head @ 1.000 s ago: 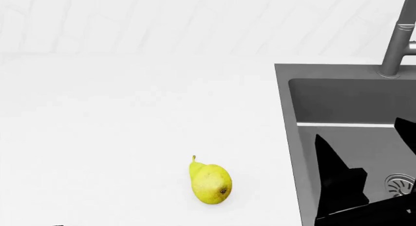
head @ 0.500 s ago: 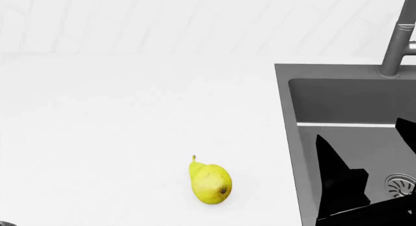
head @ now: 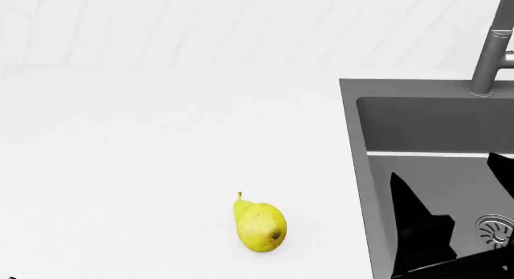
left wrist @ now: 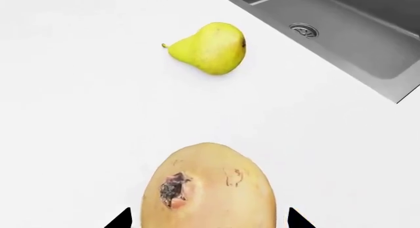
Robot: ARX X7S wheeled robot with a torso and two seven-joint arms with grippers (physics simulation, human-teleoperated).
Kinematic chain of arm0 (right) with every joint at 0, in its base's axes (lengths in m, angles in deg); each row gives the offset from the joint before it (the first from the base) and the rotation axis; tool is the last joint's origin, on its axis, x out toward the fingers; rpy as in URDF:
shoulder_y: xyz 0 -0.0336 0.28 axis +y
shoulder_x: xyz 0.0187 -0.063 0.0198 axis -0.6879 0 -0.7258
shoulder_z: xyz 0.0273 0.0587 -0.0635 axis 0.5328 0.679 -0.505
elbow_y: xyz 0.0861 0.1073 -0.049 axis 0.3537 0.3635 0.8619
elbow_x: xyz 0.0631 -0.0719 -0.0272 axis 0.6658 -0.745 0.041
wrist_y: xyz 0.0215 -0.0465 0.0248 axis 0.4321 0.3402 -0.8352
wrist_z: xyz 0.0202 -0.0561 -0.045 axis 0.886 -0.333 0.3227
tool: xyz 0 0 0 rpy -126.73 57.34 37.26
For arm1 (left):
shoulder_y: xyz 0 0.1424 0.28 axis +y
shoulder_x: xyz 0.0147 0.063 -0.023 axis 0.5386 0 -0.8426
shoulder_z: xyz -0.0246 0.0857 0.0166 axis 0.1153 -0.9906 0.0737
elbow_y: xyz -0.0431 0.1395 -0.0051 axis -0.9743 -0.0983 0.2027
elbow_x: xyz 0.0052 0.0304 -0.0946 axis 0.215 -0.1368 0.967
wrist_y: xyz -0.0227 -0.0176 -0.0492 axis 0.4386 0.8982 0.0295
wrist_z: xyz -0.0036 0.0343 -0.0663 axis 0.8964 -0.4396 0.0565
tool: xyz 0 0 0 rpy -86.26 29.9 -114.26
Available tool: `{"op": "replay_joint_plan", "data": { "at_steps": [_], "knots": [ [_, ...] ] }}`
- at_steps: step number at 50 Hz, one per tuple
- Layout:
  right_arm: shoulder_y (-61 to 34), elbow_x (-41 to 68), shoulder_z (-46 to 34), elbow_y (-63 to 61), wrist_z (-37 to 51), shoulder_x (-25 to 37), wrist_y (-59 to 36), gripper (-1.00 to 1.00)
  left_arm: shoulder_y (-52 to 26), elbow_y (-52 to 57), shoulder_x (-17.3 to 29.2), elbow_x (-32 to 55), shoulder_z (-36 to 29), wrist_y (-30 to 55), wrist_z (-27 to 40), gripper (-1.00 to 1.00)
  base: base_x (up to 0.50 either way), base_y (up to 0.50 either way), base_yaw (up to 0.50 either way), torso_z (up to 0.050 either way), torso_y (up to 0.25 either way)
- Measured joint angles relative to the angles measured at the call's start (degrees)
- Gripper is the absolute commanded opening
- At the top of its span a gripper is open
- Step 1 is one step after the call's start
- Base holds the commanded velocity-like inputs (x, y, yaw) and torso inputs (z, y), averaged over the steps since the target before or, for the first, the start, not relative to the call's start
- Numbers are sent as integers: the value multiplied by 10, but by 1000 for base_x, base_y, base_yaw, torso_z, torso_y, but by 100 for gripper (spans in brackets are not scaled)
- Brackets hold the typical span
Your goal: There is a mixed pile of frozen fruits and vegetables on the counter. Locate all the frozen vegetables and place the items in a bowl on the counter. Take all the frozen fruits and defrost them in a running sink.
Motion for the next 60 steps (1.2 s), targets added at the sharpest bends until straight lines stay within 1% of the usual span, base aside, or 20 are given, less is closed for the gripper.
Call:
{"op": "replay_joint_plan", "data": {
  "at_steps": [15,32,33,49,57,59,60],
  "knots": [
    [-3,-4,-6,-1,0,-7,-4,100,-1,-18,-9,-10,-12,3,-6,100,0,0,0,0,0],
    [-7,-11,-23,-4,-3,-10,2,100,-24,-36,-27,-3,-31,6,5,100,0,0,0,0,0],
    [-7,-11,-24,-4,-3,-10,2,100,-25,-36,-28,-2,-31,6,6,-100,0,0,0,0,0],
    [-15,-20,-62,-3,-6,2,26,100,-49,-28,-21,39,-24,-9,35,-100,0,0,0,0,0],
    [-13,-30,-119,-2,-18,40,85,100,-89,-30,-2,79,-3,-28,59,-100,0,0,0,0,1],
    [-44,-31,-153,4,-14,25,72,100,-102,-31,2,92,2,-33,66,-100,0,0,0,0,0],
    [-69,-31,-179,12,-10,7,55,100,-109,-29,7,98,7,-36,70,-100,0,0,0,0,0]
  ]
}}
